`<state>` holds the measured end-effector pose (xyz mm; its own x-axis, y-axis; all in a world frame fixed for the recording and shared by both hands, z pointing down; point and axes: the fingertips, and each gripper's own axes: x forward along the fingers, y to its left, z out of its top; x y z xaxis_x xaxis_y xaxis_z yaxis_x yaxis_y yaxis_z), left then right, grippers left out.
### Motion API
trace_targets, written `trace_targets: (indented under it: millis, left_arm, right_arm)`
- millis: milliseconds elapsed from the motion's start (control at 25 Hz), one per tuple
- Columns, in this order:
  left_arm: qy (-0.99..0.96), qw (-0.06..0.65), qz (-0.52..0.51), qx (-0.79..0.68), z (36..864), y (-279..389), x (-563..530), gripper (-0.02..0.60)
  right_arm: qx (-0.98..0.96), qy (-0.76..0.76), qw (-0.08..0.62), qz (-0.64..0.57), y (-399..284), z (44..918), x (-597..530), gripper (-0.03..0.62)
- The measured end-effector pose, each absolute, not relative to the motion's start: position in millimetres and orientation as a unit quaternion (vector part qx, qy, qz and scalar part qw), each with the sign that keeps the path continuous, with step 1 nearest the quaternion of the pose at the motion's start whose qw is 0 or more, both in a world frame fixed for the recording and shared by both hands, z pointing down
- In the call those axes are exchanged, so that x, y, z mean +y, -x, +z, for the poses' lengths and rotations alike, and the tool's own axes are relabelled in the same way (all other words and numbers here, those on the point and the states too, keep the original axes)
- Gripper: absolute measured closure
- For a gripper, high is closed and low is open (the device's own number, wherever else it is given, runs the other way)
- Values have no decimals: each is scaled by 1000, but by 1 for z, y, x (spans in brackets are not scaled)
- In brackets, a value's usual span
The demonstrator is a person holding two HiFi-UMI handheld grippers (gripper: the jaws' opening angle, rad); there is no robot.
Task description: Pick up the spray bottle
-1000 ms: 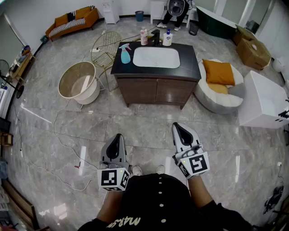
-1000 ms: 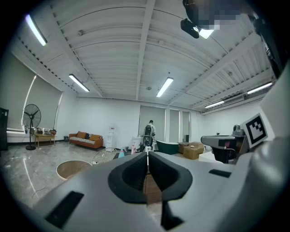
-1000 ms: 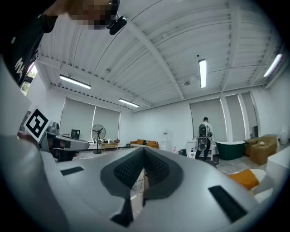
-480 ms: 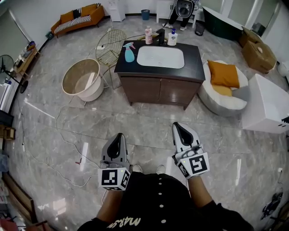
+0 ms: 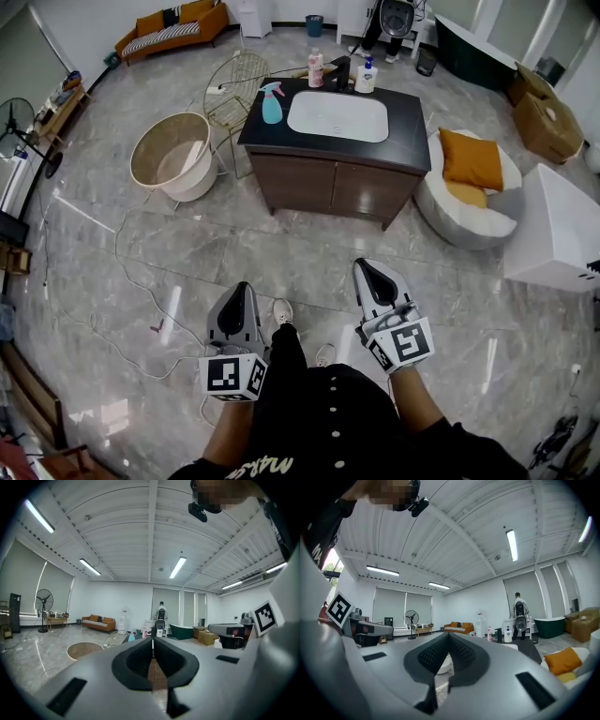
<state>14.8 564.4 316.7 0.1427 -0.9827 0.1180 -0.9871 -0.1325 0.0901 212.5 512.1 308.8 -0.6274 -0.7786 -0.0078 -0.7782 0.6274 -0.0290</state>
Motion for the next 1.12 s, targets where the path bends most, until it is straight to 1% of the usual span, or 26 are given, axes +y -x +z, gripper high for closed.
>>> trace_targets:
  millis: [360,640,1120]
  left_arm:
    - [-759,65,4,-647,314,-4,493,565]
    - [-768,54,0,-638,304,19,419,565]
    - [-781,56,-6,-622,302,66,318,565]
  right_arm:
    - [898,440,11,3,-207,304,451,599]
    - [897,441,9,19,-182,293,381,599]
    - [890,455,10,28,-127,287,279,599]
